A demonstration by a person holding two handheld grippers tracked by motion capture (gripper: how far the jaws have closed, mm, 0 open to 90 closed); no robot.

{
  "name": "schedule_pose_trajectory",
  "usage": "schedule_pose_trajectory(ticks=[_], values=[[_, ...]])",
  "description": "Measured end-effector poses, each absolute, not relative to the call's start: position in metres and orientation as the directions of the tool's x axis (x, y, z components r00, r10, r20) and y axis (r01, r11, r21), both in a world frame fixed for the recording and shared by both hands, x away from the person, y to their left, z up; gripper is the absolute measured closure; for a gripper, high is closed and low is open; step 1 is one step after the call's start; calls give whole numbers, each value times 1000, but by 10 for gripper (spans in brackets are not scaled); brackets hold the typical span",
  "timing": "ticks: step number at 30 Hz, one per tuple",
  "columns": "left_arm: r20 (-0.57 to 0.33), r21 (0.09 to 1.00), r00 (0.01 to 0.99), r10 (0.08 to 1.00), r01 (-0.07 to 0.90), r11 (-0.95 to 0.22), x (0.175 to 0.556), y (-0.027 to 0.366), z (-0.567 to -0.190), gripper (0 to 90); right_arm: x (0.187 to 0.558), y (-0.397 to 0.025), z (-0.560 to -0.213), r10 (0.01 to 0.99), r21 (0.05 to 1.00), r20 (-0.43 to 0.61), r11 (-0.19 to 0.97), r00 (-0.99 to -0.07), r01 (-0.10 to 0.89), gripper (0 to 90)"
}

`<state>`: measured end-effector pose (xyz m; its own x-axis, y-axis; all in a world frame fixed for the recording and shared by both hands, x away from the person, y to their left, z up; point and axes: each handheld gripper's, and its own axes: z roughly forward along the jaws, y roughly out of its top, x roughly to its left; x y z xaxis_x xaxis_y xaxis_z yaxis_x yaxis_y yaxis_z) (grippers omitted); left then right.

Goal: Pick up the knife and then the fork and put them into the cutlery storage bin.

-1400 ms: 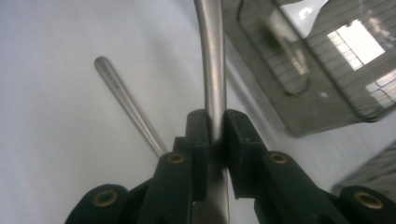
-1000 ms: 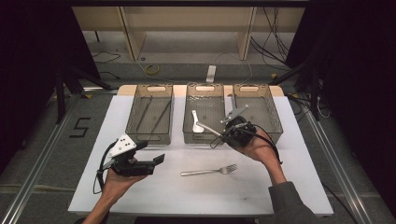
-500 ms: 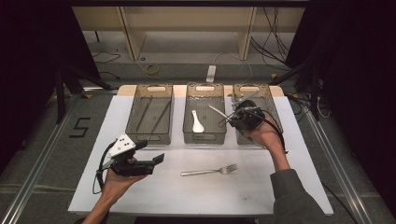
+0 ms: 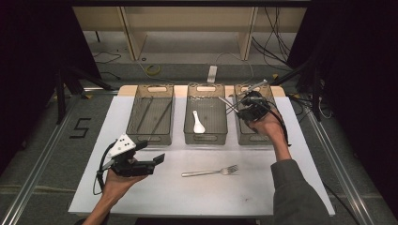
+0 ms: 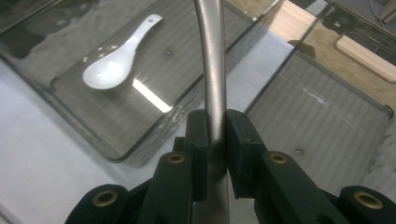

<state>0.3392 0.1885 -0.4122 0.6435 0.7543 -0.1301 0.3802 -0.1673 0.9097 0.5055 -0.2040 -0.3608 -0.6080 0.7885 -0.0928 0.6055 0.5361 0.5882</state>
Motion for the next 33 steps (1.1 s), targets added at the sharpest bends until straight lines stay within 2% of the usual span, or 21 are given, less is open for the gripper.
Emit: schedule_pose_trajectory(ticks=[12, 33], values=[[-134, 910, 645, 752, 381, -165, 339, 188, -413, 158, 535, -218, -358, 855, 568, -105, 470, -508, 675, 805], [-137, 913, 651, 747, 376, -160, 339, 186, -412, 158, 563, -221, -372, 901, 557, -95, 401, -423, 728, 804]])
